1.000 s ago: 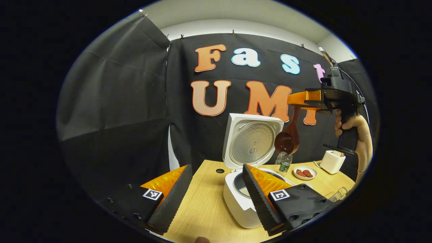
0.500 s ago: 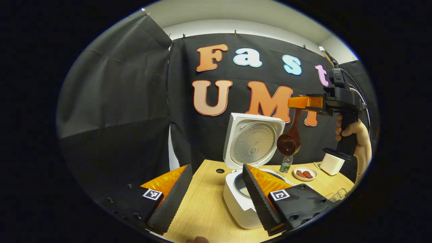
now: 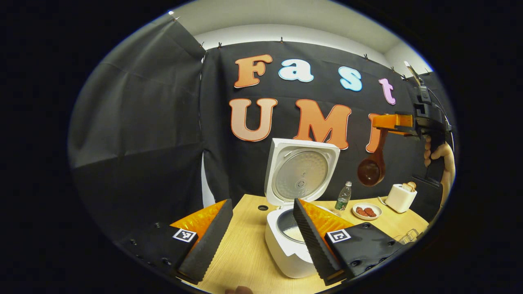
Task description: Close the left gripper, press the button to open the rice cooker; take a wooden spoon from the chopstick holder with the right hand, scoop a spoonful of rice and pour it into the rice cooker, then put the wooden spoon back into the chopstick holder.
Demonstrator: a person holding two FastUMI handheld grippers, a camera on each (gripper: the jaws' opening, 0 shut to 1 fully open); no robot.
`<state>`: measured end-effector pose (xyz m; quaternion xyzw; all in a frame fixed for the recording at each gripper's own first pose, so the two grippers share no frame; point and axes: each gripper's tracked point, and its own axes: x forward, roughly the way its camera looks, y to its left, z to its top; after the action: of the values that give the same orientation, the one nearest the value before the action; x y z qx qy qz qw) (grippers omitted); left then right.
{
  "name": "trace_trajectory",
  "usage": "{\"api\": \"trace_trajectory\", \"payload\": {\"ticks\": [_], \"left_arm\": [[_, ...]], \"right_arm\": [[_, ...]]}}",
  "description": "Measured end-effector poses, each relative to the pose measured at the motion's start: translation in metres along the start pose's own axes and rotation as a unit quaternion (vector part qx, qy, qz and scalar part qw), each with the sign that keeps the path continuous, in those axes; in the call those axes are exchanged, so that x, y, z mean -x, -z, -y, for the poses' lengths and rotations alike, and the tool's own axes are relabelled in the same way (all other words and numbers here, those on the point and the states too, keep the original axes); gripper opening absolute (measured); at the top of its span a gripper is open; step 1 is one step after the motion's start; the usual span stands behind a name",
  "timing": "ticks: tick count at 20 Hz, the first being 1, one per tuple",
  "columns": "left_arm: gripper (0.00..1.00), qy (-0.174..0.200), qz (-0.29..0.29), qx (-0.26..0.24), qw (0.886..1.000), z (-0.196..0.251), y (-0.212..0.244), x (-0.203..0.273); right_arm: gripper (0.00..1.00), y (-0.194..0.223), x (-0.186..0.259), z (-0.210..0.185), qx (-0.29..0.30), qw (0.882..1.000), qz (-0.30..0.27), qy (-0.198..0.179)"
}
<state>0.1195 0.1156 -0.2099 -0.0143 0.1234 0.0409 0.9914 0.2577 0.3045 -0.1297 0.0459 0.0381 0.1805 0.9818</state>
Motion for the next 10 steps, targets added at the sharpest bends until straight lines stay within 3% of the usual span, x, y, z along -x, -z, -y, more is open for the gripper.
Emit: {"api": "trace_trajectory", "payload": {"ticks": [10], "left_arm": [[1.0, 0.013, 0.008, -0.002, 1.0, 0.024, -0.008, 0.007]], "right_arm": [[0.1, 0.016, 0.094, 0.137, -0.025, 0.995, -0.008, 0.101]]}}
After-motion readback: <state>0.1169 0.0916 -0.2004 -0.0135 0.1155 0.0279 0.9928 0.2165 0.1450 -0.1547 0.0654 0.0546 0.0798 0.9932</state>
